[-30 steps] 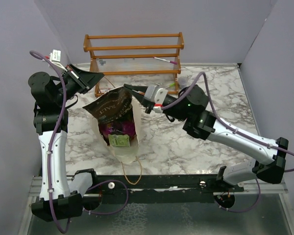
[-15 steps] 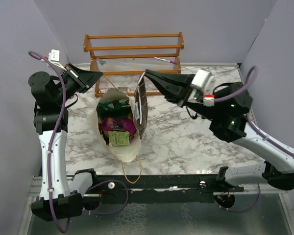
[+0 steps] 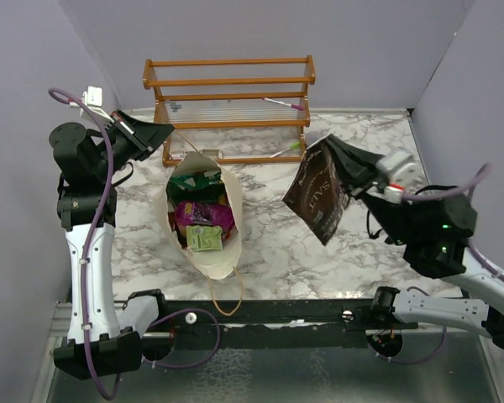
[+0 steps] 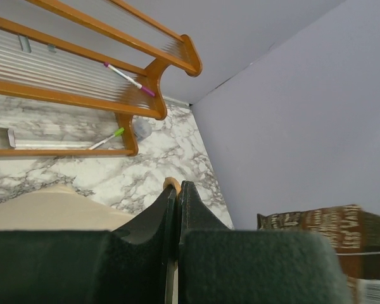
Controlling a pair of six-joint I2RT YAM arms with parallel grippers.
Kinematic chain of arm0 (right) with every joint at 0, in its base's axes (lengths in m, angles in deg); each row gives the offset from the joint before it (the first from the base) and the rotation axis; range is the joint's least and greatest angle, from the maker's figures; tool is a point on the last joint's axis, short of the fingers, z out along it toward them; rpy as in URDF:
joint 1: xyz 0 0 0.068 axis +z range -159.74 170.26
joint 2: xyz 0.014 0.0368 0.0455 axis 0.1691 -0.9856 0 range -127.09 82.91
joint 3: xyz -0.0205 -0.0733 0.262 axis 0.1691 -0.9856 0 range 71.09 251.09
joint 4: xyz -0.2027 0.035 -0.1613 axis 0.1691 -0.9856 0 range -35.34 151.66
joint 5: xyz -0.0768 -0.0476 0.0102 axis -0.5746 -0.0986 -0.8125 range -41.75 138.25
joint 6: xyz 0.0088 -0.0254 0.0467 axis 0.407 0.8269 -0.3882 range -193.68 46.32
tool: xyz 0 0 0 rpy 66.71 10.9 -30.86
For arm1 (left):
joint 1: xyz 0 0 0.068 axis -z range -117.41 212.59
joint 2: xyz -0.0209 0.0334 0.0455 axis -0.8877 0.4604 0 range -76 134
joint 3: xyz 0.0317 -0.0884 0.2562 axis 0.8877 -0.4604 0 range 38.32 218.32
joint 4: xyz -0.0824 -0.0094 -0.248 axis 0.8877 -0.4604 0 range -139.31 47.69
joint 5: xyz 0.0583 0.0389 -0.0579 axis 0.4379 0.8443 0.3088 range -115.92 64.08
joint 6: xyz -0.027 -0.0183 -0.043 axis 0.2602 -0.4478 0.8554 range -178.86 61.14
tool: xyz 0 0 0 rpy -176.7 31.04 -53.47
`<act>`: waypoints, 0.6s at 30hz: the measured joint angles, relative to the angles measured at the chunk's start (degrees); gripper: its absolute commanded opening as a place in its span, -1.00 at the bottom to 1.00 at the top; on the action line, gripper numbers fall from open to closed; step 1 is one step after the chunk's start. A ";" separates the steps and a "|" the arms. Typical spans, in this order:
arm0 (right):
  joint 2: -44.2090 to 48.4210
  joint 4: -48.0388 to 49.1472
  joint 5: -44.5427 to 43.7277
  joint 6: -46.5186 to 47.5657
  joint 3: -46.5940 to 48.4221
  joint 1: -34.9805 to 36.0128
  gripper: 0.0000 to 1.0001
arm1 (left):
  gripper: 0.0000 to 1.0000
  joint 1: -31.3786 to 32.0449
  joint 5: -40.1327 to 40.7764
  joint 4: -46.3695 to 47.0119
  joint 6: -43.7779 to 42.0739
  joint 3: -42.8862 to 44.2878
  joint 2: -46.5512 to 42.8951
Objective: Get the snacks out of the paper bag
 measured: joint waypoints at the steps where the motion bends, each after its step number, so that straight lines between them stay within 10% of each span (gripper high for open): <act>1: 0.20 -0.87 -2.51 -0.07 -1.70 0.00 -0.97 | -1.00 0.00 0.04 -0.11 0.00 0.00 0.00; 18: 3.72 -15.56 -22.03 -23.28 -26.67 -0.24 -0.97 | -1.00 0.00 0.24 -1.01 -0.04 0.00 -1.66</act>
